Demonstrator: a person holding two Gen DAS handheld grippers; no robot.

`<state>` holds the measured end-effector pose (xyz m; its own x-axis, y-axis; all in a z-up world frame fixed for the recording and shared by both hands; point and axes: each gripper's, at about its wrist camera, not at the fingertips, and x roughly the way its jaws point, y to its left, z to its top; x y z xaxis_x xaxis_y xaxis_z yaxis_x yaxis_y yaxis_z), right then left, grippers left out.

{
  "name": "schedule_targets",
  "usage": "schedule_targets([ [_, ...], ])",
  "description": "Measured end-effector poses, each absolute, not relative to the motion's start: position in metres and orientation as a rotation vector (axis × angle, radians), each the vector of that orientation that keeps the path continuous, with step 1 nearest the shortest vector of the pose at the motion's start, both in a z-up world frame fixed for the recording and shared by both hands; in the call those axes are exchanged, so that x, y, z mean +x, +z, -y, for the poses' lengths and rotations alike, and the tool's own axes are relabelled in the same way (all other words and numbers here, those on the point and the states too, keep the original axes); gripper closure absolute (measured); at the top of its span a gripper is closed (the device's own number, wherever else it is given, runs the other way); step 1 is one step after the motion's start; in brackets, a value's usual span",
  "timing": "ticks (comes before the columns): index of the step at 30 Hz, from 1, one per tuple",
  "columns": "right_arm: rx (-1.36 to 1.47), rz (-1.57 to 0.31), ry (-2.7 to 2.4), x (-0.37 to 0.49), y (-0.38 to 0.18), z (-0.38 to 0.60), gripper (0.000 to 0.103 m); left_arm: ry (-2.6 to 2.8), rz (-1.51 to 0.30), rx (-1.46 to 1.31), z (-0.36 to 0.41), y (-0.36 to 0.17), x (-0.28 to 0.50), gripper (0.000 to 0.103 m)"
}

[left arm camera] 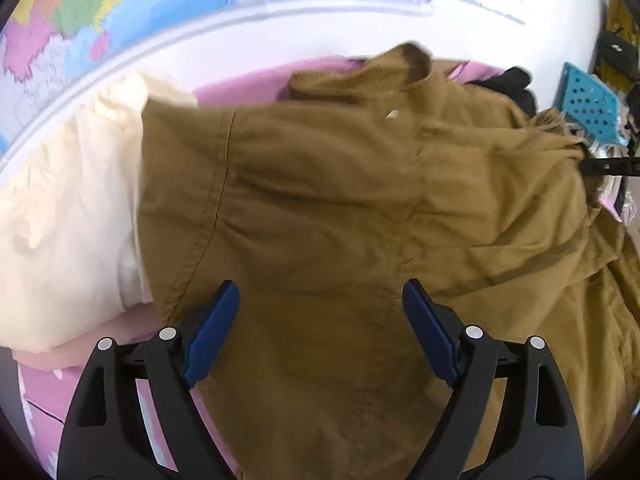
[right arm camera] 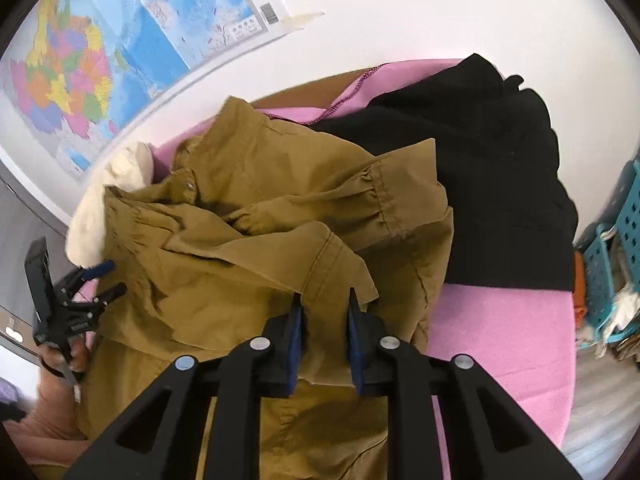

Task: Fold large clothes

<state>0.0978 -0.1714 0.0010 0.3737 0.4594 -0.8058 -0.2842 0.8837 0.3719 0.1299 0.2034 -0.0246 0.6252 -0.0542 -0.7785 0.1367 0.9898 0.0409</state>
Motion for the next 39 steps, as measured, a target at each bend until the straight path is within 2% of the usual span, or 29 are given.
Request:
schedule_targets([
  [4,0.236,-1.043,0.530,0.092,0.017,0.170,0.089,-0.238,-0.789,0.134,-0.170,0.007,0.111,0.020],
  [7,0.222,-1.004,0.550,0.088,0.030,0.163,0.089,-0.368,-0.711,0.251,-0.115,0.023,0.098,0.013],
  [14,0.260,-1.020,0.556,0.089,0.028,0.162,0.089,-0.478,-0.730,0.362,-0.036,0.007,0.116,0.013],
  [22,0.308,-0.917,0.708,0.077,0.073,0.143,0.092,-0.468,-0.696,0.429,0.012,0.005,0.133,0.011],
  [23,0.306,-0.909,0.720,0.076,0.077,0.139,0.092,-0.455,-0.666,0.416,0.012,0.012,0.133,0.014],
  [24,0.303,-0.901,0.734,0.075,0.083,0.135,0.092,-0.440,-0.650,0.404,0.012,0.017,0.136,0.037],
  [25,0.301,-0.892,0.746,0.075,0.086,0.133,0.092,-0.434,-0.649,0.362,0.006,0.025,0.140,0.067],
  [27,0.309,-0.869,0.764,0.072,0.093,0.131,0.092,-0.445,-0.674,0.229,-0.018,0.040,0.152,0.088],
  [28,0.315,-0.863,0.783,0.072,0.094,0.130,0.090,-0.439,-0.658,0.182,-0.031,0.047,0.152,0.090],
  [29,0.315,-0.854,0.793,0.070,0.094,0.131,0.083,-0.429,-0.648,0.156,-0.037,0.051,0.152,0.090],
  [30,0.324,-0.834,0.789,0.067,0.095,0.133,0.058,-0.405,-0.639,0.119,-0.054,0.058,0.153,0.091],
  [31,0.349,-0.809,0.778,0.065,0.096,0.139,0.044,-0.394,-0.632,0.082,-0.067,0.063,0.154,0.091],
  [32,0.372,-0.787,0.770,0.062,0.095,0.145,0.036,-0.389,-0.624,0.051,-0.077,0.068,0.154,0.091],
  [35,0.381,-0.781,0.741,0.058,0.083,0.152,0.036,-0.332,-0.597,-0.063,-0.122,0.082,0.149,0.091],
  [39,0.072,-0.916,0.667,0.053,0.039,0.093,0.036,-0.274,-0.529,-0.145,-0.173,0.109,0.134,0.091],
])
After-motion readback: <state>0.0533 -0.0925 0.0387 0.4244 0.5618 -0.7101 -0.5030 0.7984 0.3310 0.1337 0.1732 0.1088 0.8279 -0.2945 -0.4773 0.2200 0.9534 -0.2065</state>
